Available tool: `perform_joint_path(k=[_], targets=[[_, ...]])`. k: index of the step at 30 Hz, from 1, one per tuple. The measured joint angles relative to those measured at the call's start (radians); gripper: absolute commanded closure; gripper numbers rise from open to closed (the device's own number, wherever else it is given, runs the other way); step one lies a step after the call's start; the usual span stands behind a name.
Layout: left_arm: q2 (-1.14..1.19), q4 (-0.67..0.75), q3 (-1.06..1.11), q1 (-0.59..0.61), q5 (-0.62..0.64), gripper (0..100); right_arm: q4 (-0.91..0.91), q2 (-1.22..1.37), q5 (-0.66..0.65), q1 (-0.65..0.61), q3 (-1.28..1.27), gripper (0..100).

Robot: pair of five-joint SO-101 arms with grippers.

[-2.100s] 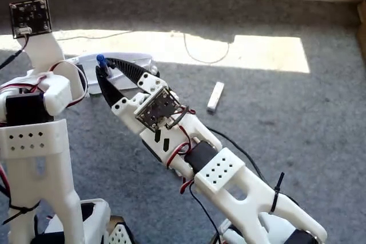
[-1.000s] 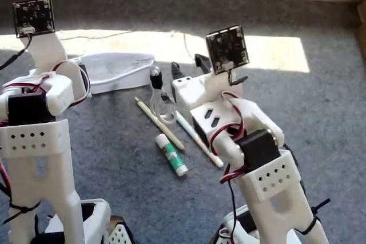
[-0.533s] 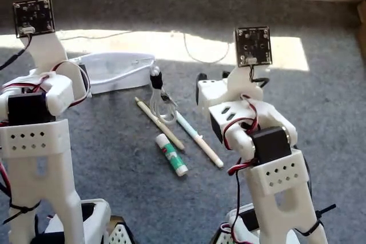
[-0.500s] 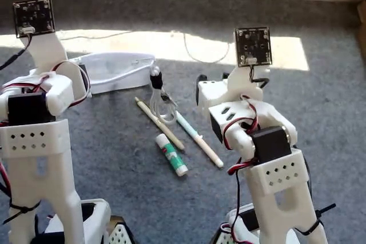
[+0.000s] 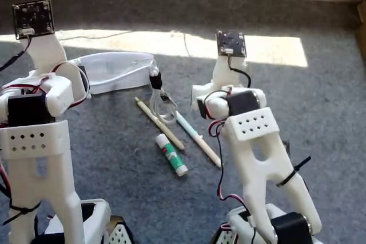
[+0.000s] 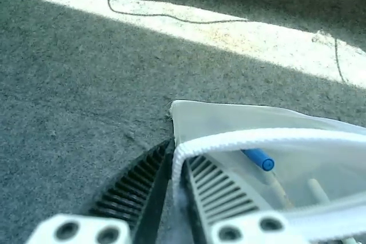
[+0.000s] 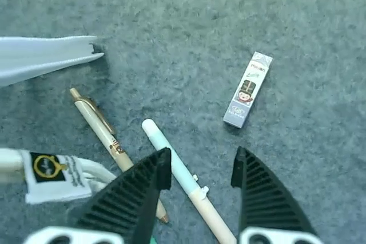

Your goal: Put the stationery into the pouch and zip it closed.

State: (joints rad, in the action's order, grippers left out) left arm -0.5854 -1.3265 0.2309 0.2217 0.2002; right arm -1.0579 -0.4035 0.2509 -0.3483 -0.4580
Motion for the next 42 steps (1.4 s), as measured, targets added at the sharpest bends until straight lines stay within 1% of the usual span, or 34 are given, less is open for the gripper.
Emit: perform_joint_path(k=[5, 12, 21, 29, 36, 42], targets=[[0.0, 0.0, 0.0, 0.0, 0.0, 99, 0.0, 0.13, 0.0, 0.052, 0.087, 82.6], [0.0, 0.0, 0.0, 0.0, 0.0, 99, 0.0, 0.384, 0.0, 0.058, 0.241, 82.6], [0.0, 0.0, 0.0, 0.0, 0.0, 99, 0.0, 0.651, 0.0, 0.104, 0.437, 82.6], [0.0, 0.0, 0.0, 0.0, 0.0, 99, 0.0, 0.786, 0.0, 0.133, 0.542, 82.6], [0.0, 0.0, 0.0, 0.0, 0.0, 99, 0.0, 0.899, 0.0, 0.135, 0.621, 82.6], [0.0, 0.0, 0.0, 0.0, 0.0, 99, -0.003, 0.971, 0.0, 0.141, 0.674, 86.2]])
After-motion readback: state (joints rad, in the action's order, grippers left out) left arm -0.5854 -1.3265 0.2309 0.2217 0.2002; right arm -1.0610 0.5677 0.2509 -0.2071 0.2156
